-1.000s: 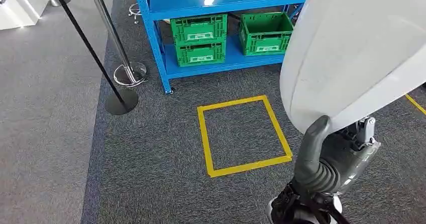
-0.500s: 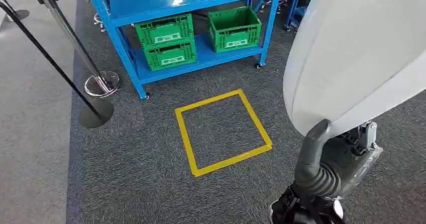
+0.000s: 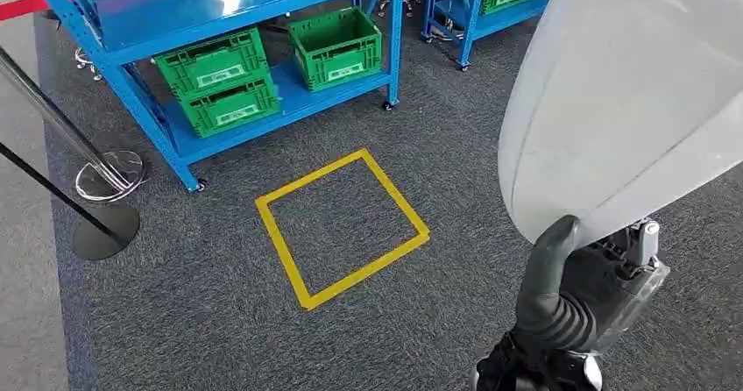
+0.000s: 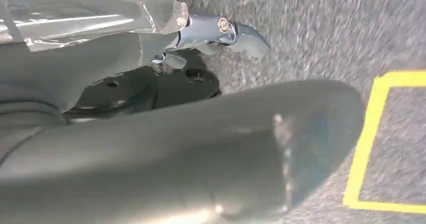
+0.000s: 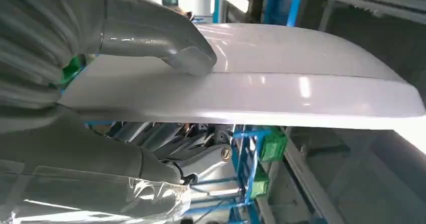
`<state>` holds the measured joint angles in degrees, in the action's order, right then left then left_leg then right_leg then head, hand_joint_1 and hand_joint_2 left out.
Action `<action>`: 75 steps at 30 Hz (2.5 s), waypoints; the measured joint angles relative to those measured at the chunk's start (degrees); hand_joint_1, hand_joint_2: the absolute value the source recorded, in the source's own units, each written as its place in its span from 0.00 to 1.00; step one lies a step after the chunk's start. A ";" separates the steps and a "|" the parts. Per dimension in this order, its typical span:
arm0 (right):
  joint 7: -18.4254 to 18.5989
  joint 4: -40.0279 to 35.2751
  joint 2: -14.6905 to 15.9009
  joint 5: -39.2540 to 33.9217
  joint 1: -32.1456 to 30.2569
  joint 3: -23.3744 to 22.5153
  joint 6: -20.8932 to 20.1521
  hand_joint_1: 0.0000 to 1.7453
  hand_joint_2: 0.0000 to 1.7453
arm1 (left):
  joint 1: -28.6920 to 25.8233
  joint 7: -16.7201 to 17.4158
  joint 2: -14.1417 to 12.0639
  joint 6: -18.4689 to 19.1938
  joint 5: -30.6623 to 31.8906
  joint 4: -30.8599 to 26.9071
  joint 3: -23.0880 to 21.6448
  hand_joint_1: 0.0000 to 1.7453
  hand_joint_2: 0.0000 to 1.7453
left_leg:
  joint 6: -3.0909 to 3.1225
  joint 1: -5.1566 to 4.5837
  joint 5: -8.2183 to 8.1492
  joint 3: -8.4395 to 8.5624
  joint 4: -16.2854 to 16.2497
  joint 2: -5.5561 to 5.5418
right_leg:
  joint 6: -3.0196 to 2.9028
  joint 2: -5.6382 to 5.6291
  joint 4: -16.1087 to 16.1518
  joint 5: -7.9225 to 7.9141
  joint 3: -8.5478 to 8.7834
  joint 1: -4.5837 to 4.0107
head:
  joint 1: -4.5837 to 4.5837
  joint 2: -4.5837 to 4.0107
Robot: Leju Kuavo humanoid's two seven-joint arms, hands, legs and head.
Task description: Take the parts from the cabinet and place them on the table.
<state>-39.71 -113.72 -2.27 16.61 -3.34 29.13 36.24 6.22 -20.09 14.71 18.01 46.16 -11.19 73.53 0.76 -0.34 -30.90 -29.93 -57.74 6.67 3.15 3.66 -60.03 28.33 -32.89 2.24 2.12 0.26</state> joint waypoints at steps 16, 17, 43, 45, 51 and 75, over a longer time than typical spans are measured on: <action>-0.02 -0.70 -2.05 -0.66 0.36 -0.57 -2.23 1.00 1.00 | 0.18 -1.01 -0.63 0.39 -0.70 0.04 0.28 0.00 0.00 | 3.03 -0.62 -0.23 0.33 -0.23 -12.97 | -1.17 -10.90 0.22 -2.52 -2.69 0.24 | 0.11 0.00; 0.02 -0.72 -2.12 -0.81 0.36 -0.68 -2.34 1.00 1.00 | 0.21 -1.01 -0.59 0.37 -0.74 0.07 0.35 0.00 0.00 | 3.08 -0.77 -0.24 0.34 -0.14 -12.24 | -0.75 -11.77 0.48 -2.79 -2.93 0.44 | 0.31 0.00; -0.02 -0.55 -1.88 -1.66 1.14 -1.27 -2.38 1.00 1.00 | 0.21 -1.42 -0.22 0.61 -0.63 0.07 0.87 0.00 0.00 | 0.17 0.42 -2.61 -2.22 -7.06 -7.62 | -2.46 -8.25 0.68 -2.67 -2.24 -0.63 | 0.11 0.00; -0.02 -0.55 -1.99 -1.51 1.32 -1.27 -2.38 1.00 1.00 | 0.24 -1.40 -0.29 0.61 -0.64 0.07 0.87 0.00 0.00 | 1.17 0.41 -0.65 1.14 0.01 -13.64 | -1.99 -9.45 0.77 -3.12 -2.43 -0.53 | -0.11 0.00; -0.07 -0.81 -2.14 -0.74 1.43 -1.27 -2.34 1.00 1.00 | 0.43 -1.29 -0.20 0.68 -0.63 0.04 0.87 0.00 0.00 | 1.84 0.30 1.39 2.06 2.81 -8.74 | -0.27 -7.80 -0.51 -2.68 -4.74 -0.45 | 0.13 0.00; -0.02 1.05 -2.34 -2.25 4.01 -0.53 -4.35 1.00 1.00 | 0.18 -2.93 -0.19 1.38 -1.77 0.07 1.77 0.00 0.00 | -0.16 0.70 2.05 -1.12 -1.14 -11.31 | -2.58 -8.78 1.79 -2.68 -1.01 -0.45 | 0.44 0.00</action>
<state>-39.74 -112.67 -4.61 14.36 0.67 28.61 31.89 6.40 -23.02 14.52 19.39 44.39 -11.13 75.30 0.61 0.36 -28.86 -31.05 -58.88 -4.65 0.57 -5.12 -58.24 25.65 -33.90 1.80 2.56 0.26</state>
